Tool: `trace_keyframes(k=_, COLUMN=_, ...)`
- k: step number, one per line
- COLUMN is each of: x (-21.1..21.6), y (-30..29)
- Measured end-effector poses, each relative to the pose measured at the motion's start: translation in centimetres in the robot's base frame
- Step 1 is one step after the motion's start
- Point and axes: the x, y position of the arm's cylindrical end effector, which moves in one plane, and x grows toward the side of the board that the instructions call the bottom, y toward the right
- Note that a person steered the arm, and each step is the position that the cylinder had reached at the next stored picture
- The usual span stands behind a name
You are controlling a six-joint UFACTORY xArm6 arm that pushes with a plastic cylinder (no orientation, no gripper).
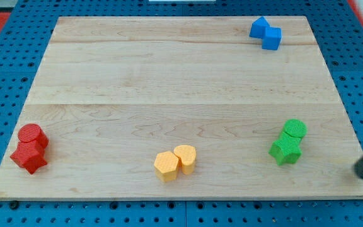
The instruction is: Place the green blocks diagonal to the blue blocks on the bottom left side
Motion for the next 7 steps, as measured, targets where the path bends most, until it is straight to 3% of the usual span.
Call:
trace_keyframes(k=1, x=0.0, y=-6.4)
trace_keyframes(k=2, x=-2.8, y=-6.2)
trace_keyframes(k=4, x=-6.8, y=-12.2)
trace_keyframes(k=7, x=-10.3, y=-2.2)
